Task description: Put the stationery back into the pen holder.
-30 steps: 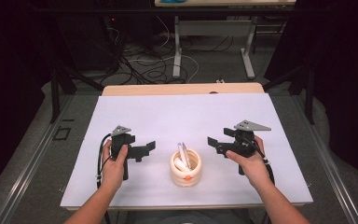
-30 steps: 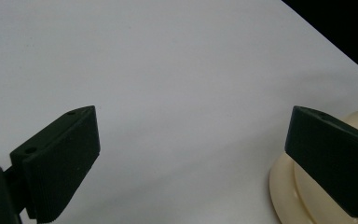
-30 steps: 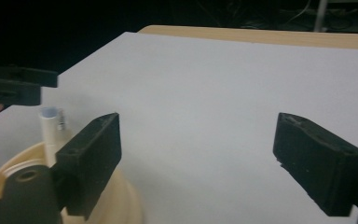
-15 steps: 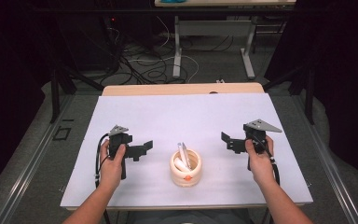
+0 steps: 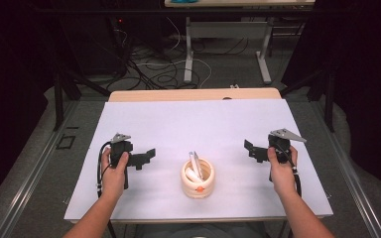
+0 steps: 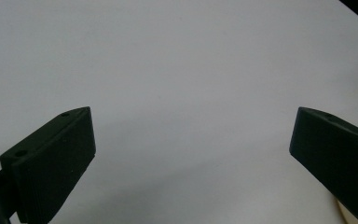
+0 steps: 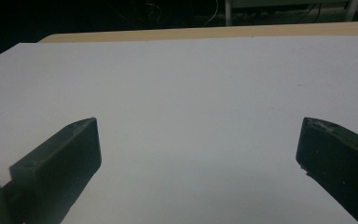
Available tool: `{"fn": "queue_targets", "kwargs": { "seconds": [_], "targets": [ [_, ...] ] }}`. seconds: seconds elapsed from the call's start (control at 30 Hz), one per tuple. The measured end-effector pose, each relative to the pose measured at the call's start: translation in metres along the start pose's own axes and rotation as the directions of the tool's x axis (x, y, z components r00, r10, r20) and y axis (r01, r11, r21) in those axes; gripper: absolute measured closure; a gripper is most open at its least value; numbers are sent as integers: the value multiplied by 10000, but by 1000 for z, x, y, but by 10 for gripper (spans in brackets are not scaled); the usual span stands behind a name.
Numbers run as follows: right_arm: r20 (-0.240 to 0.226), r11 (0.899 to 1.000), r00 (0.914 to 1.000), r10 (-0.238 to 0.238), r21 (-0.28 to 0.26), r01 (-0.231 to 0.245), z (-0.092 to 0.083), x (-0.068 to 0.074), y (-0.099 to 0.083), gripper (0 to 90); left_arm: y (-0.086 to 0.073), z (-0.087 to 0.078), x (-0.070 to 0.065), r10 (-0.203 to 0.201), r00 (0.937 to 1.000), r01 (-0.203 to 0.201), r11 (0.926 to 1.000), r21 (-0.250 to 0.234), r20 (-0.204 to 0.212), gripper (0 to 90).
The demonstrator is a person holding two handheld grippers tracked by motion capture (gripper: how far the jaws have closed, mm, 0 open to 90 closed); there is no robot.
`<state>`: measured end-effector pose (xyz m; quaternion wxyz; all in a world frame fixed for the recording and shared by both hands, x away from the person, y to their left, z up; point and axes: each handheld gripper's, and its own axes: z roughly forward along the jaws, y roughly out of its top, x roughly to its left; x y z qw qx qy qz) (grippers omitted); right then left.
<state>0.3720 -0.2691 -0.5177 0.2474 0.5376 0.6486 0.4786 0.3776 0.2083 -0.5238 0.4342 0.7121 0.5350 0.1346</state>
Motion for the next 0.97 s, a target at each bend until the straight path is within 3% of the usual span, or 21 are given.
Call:
{"fn": "queue_targets", "kwargs": {
  "seconds": [0.33,0.6,0.97],
  "targets": [
    [391,9998,9992,-55,181,48,4,-11,-8,4,-5,4,20,-344,9984,349,9993,99,-455,5],
    [445,9991,9990,-15,417,-4,7,-12,-12,16,-8,5,27,-816,9949,830,9963,215,-594,6],
    [488,9985,9988,42,546,-69,9,-14,-13,23,-8,6,32,-791,9937,815,9963,275,-793,7]
  ]
}}
